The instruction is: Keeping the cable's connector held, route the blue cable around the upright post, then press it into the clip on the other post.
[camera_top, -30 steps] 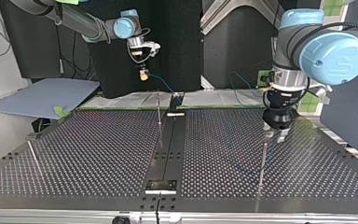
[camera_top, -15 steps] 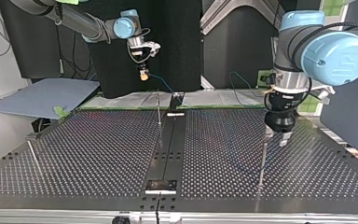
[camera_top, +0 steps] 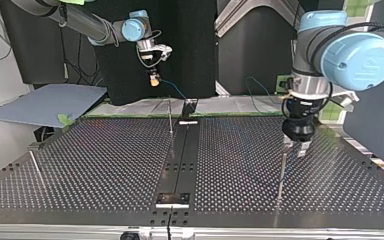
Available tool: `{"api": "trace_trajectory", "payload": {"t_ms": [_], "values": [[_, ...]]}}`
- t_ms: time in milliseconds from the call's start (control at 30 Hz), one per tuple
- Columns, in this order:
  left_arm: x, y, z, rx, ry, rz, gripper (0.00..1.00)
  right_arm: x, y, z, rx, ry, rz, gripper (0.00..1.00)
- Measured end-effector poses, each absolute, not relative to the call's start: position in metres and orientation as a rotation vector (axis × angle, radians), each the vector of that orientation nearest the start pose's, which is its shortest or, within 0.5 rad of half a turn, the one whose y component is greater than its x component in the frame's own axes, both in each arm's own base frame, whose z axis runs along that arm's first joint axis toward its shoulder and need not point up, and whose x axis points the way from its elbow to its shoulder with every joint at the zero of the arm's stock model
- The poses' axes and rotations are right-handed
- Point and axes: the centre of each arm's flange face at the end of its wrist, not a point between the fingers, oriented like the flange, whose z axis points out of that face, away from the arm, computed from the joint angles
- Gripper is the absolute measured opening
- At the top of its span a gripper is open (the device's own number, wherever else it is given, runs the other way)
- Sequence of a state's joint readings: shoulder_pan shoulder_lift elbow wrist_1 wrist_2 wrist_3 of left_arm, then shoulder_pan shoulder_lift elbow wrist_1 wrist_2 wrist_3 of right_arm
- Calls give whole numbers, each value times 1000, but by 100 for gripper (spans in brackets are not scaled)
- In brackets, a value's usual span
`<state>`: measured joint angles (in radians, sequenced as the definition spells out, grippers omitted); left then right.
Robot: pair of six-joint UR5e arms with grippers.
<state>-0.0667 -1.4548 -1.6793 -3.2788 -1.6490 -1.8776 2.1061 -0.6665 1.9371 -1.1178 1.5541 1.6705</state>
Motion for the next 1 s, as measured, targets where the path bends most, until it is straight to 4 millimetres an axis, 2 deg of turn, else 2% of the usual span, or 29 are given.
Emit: {"api": "trace_trajectory", "payload": {"t_ms": [300,700,867,1000], "values": [[416,-177,477,-140,1669,-220,99,388,-389,-63,1721,-1079,1556,0],[438,-219,480,-42,1642,-160,99,389,-389,-63,1718,-1074,1564,0],[444,-238,466,-8,1667,-127,99,391,-388,-63,1724,-1066,1573,0],[446,-255,449,26,1700,-95,99,392,-388,-63,1726,-1062,1578,0]]}}
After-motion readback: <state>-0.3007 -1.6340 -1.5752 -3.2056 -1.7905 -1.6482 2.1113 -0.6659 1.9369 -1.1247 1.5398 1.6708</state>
